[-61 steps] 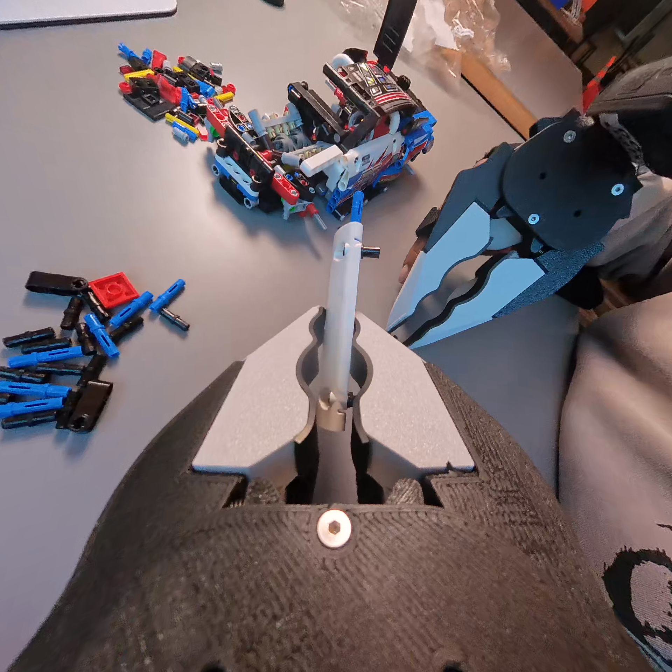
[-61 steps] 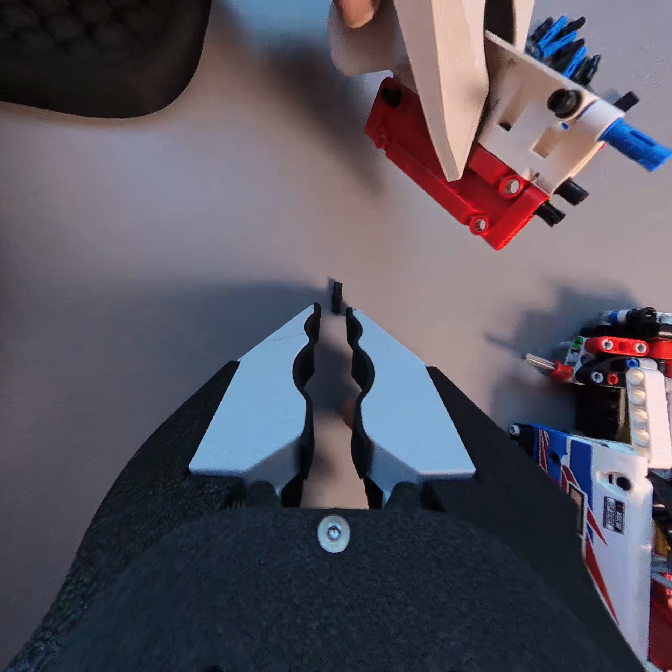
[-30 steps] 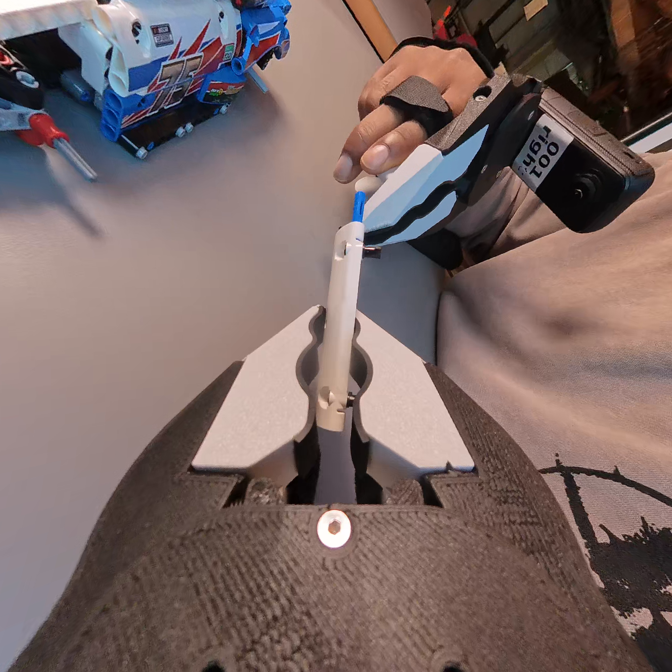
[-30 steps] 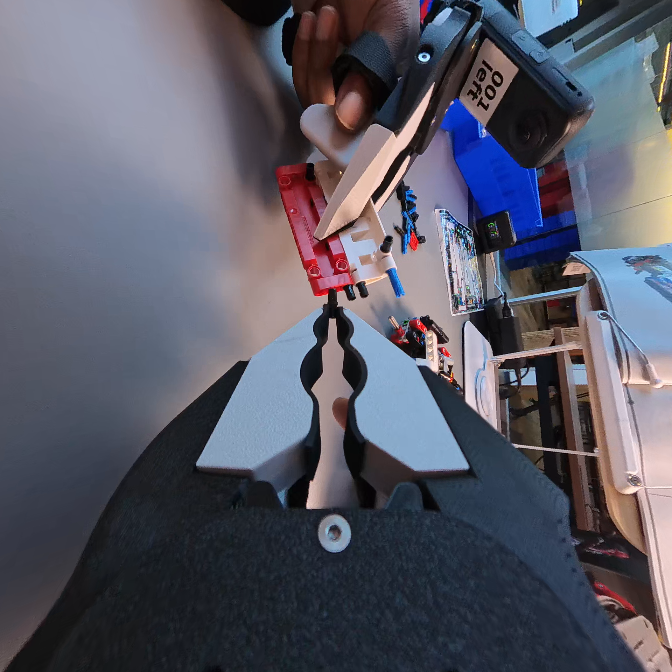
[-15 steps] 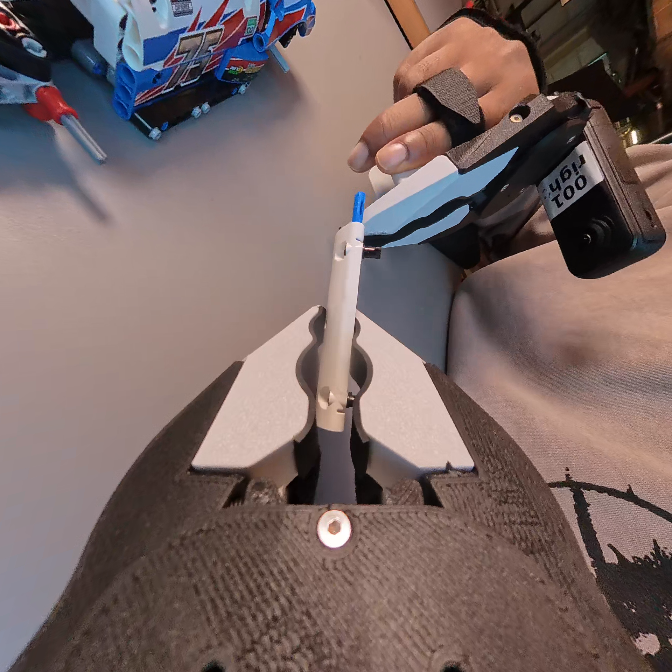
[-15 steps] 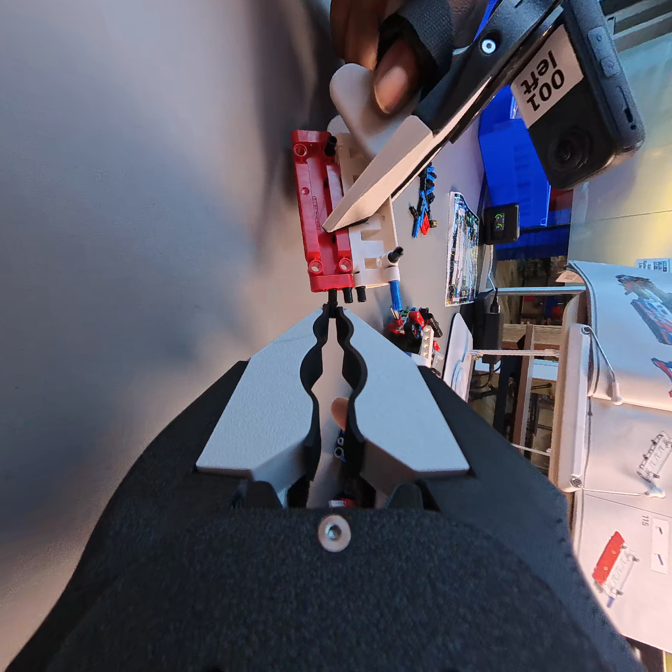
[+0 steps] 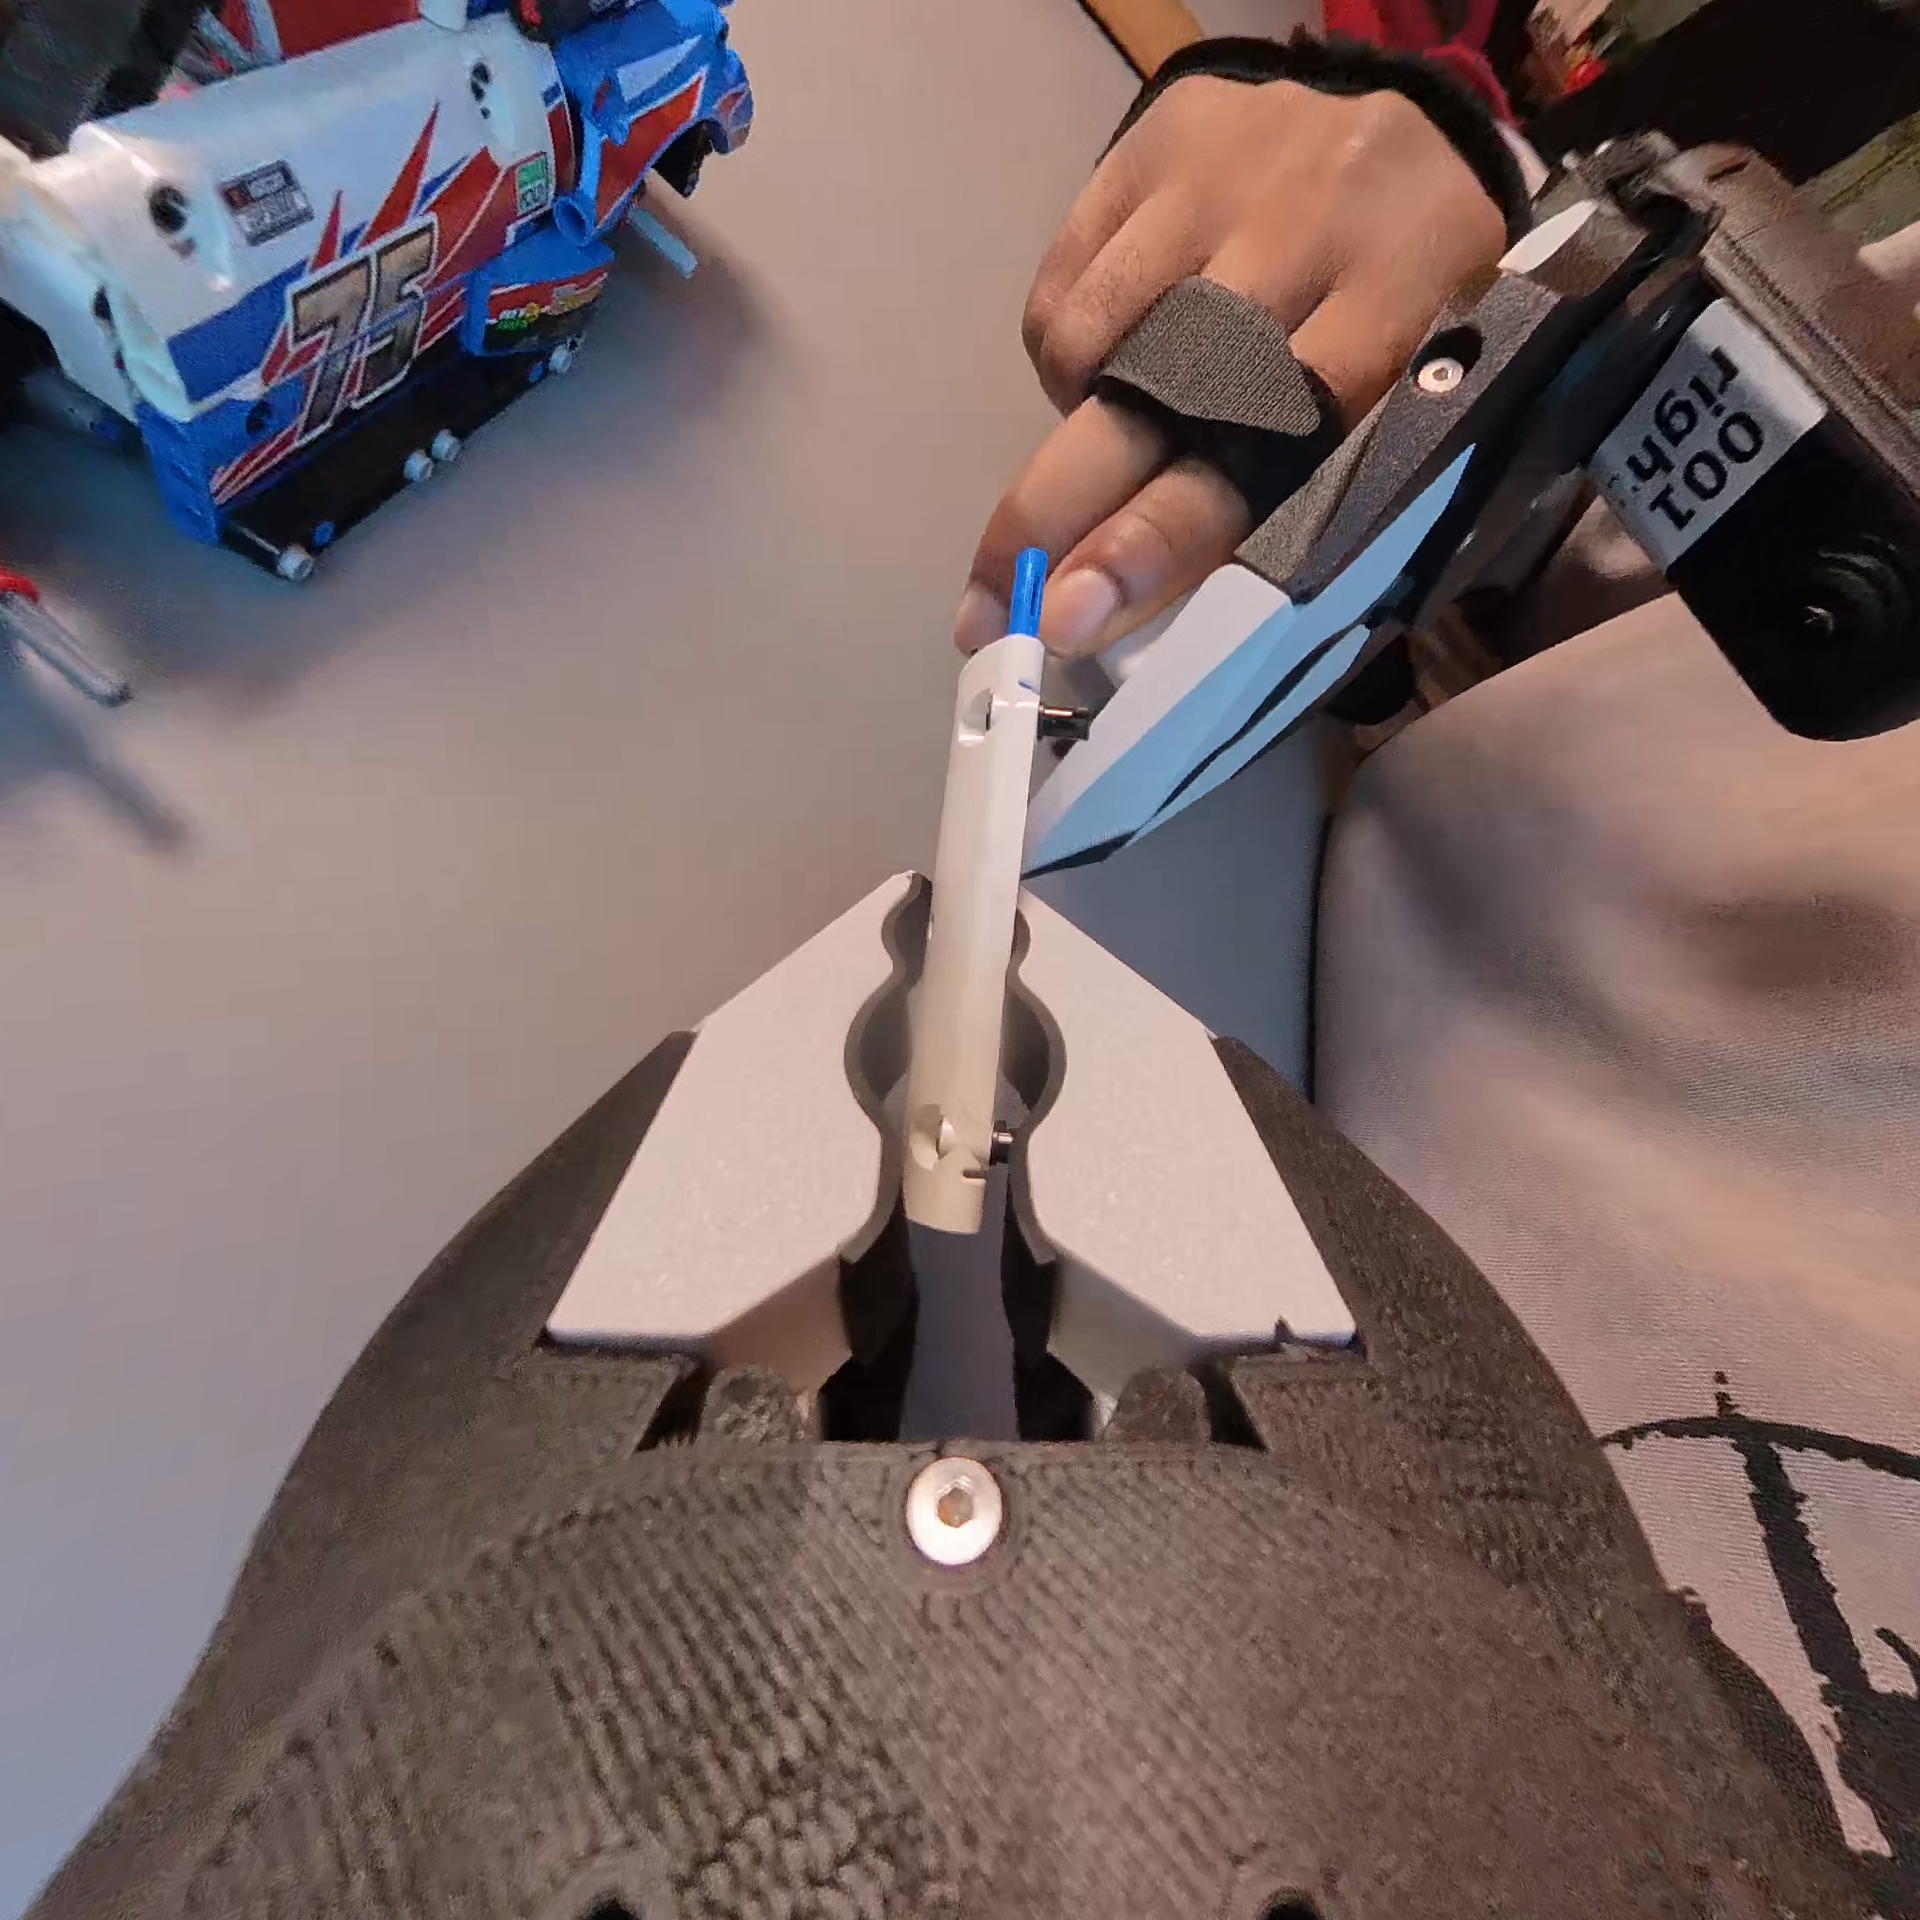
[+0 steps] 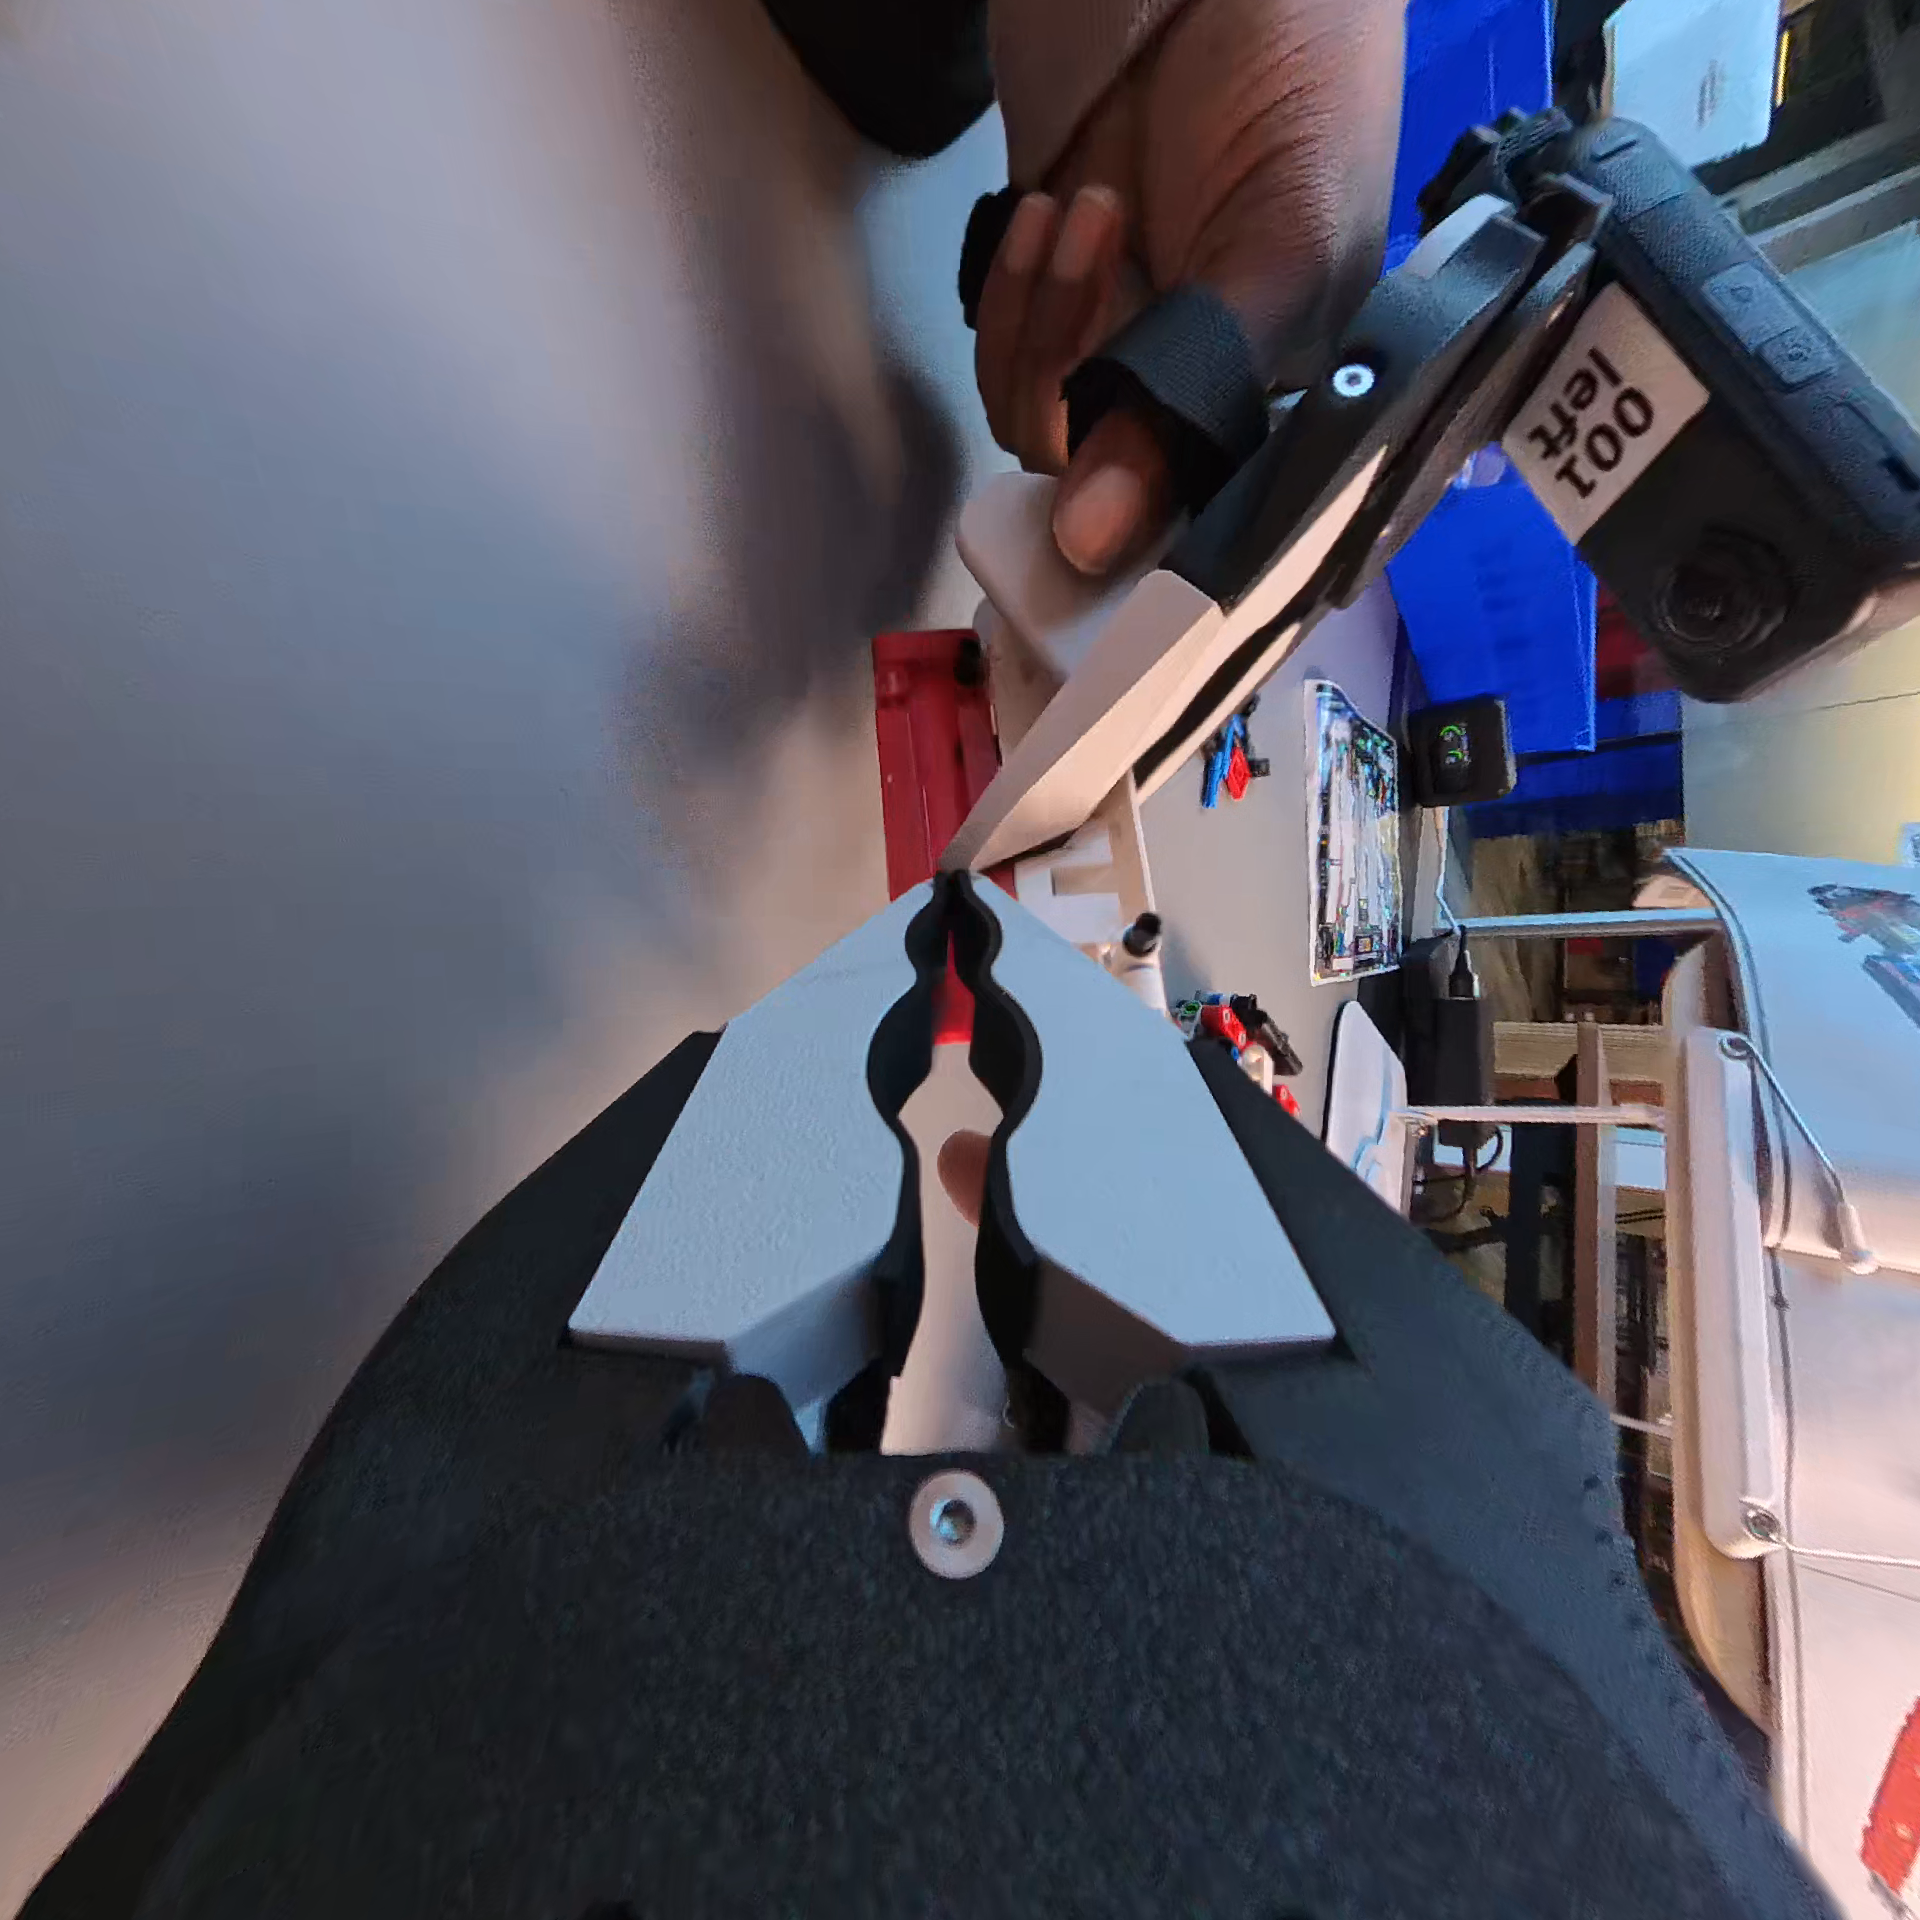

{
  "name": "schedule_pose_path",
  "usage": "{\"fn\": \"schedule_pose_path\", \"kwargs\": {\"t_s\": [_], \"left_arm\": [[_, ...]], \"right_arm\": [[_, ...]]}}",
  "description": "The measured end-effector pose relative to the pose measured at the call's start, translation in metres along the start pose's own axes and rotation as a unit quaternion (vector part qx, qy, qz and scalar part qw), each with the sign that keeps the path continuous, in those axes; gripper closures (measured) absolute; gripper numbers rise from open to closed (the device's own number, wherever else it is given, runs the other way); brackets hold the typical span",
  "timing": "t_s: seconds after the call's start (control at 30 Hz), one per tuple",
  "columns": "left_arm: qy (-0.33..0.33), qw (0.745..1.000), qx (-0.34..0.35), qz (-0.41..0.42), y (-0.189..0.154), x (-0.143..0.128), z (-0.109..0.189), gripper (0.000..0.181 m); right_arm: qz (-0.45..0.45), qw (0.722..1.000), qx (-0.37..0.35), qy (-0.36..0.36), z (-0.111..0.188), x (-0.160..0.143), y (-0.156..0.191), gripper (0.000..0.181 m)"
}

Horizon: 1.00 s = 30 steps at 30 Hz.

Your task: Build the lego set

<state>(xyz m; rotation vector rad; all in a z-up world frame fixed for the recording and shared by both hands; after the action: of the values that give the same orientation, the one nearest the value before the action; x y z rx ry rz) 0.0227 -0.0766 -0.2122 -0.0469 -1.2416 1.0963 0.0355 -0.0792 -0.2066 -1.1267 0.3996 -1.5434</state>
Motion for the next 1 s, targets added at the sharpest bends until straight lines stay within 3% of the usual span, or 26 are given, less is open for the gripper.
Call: {"fn": "schedule_pose_path", "kwargs": {"t_s": [0.2, 0.5, 0.67, 0.83, 0.93, 1.0], "left_arm": [[-0.027, 0.999, 0.006, 0.022, 0.007, 0.005, 0.006, 0.173], [-0.019, 0.998, 0.066, 0.014, 0.033, 0.001, 0.028, 0.173], [0.042, 0.996, 0.068, -0.029, 0.028, -0.02, 0.034, 0.169], [0.079, 0.987, 0.103, -0.095, 0.029, -0.024, 0.028, 0.16], [0.062, 0.981, 0.122, -0.134, 0.03, -0.012, 0.037, 0.154], [0.032, 0.98, 0.129, -0.147, 0.027, 0.004, 0.058, 0.15]], "right_arm": [[-0.086, 0.996, -0.027, -0.027, 0.017, -0.008, -0.017, 0.181], [-0.305, 0.95, -0.065, -0.019, 0.032, -0.053, -0.028, 0.175], [-0.346, 0.935, -0.072, -0.026, 0.026, -0.057, -0.035, 0.172], [-0.37, 0.926, -0.066, -0.032, 0.019, -0.055, -0.037, 0.172], [-0.371, 0.926, -0.066, -0.029, 0.019, -0.054, -0.035, 0.173], [-0.377, 0.923, -0.068, -0.033, 0.022, -0.053, -0.035, 0.173]]}}
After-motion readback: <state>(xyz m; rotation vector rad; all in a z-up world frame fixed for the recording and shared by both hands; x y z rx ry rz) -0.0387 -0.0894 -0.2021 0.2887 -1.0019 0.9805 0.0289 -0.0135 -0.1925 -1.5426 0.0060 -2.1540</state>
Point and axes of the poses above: each gripper's, where its closed fingertips meet, z back along the fingers, x out of its top, y = z × x across the jaws, the point moved 1 cm from there along z, back along the fingers, and after that the axes turned 7 degrees about -y, right-handed, at the moved point
